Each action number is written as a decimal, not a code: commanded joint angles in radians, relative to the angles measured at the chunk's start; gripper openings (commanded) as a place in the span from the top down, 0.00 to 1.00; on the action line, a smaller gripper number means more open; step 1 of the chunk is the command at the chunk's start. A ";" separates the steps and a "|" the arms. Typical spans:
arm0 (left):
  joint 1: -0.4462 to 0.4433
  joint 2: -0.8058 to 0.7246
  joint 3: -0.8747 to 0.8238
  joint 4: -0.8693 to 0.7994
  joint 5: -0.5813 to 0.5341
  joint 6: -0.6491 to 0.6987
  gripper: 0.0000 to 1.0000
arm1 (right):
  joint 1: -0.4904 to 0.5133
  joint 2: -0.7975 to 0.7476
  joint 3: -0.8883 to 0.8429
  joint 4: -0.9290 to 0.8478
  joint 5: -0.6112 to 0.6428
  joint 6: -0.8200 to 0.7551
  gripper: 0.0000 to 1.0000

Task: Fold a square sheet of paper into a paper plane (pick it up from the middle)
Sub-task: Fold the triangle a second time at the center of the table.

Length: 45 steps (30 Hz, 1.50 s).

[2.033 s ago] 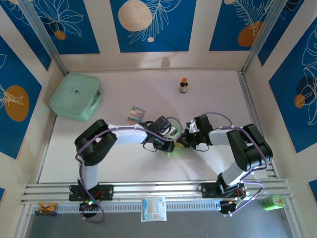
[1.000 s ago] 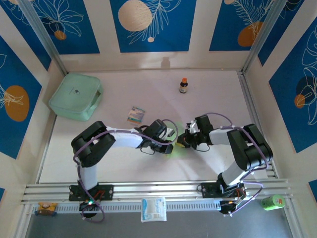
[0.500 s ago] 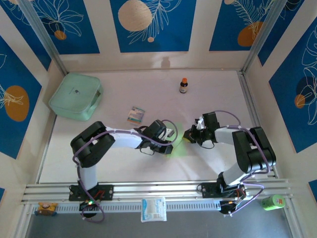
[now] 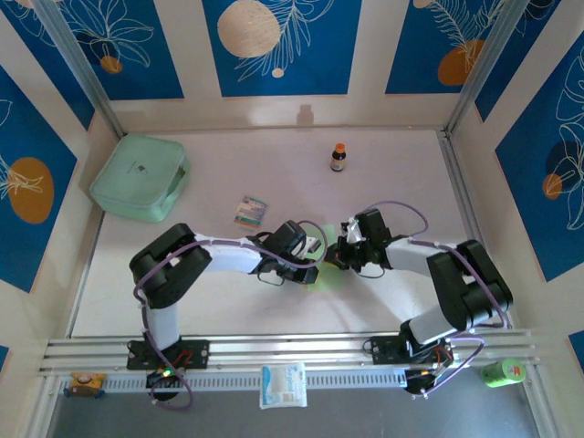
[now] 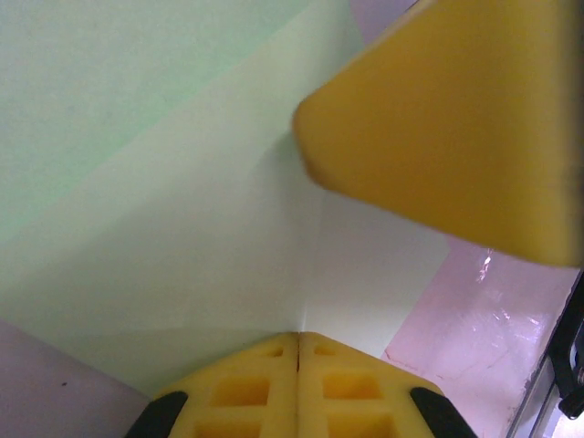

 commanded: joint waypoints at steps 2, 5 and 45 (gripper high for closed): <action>0.000 0.004 -0.001 -0.153 0.030 0.005 1.00 | -0.018 0.078 0.025 -0.058 0.049 -0.010 0.99; 0.000 -0.013 0.003 -0.157 0.055 0.005 1.00 | -0.035 0.100 0.004 -0.036 0.039 -0.011 1.00; -0.003 -0.040 -0.118 -0.075 0.029 -0.046 1.00 | 0.135 -0.076 -0.085 0.050 -0.033 0.034 0.99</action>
